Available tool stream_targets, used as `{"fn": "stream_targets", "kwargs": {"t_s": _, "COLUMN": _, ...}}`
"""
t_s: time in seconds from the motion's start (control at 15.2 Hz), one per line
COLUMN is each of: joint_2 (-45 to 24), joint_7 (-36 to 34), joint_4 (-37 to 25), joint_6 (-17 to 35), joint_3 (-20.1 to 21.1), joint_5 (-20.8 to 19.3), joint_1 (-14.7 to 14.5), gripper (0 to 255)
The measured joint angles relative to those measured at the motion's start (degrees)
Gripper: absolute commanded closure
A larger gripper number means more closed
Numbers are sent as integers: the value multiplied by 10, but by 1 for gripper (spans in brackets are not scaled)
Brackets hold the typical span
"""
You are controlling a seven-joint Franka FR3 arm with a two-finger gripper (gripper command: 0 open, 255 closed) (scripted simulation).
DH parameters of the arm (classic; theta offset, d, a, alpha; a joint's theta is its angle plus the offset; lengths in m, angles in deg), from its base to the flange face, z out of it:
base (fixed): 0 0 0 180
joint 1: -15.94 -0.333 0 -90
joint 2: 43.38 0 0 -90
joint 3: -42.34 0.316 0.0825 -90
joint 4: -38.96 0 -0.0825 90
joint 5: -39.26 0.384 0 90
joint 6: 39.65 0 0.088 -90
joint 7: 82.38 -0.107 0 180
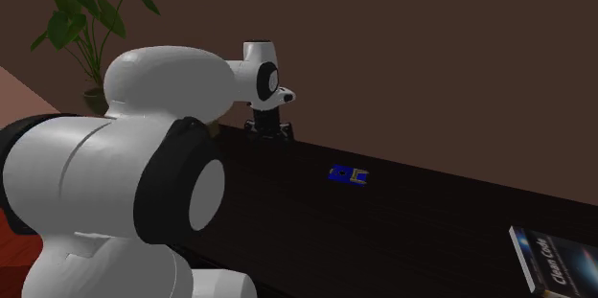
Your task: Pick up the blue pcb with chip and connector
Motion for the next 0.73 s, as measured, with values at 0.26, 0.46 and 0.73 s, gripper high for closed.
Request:
{"fn": "stream_targets", "kwargs": {"t_s": 0.26, "joint_2": -75, "joint_7": 17, "joint_4": -28, "joint_6": 44, "joint_3": -26, "joint_5": 2, "joint_1": 9, "gripper": 0}}
{"fn": "stream_targets", "kwargs": {"t_s": 0.46, "joint_2": -132, "joint_7": 32, "joint_4": -62, "joint_6": 66, "joint_3": -44, "joint_5": 9, "joint_1": 17, "gripper": 0}}
{"fn": "stream_targets", "kwargs": {"t_s": 0.73, "joint_2": -214, "joint_7": 57, "joint_4": -114, "joint_6": 90, "joint_3": -66, "joint_5": 27, "joint_1": 31, "gripper": 0}}
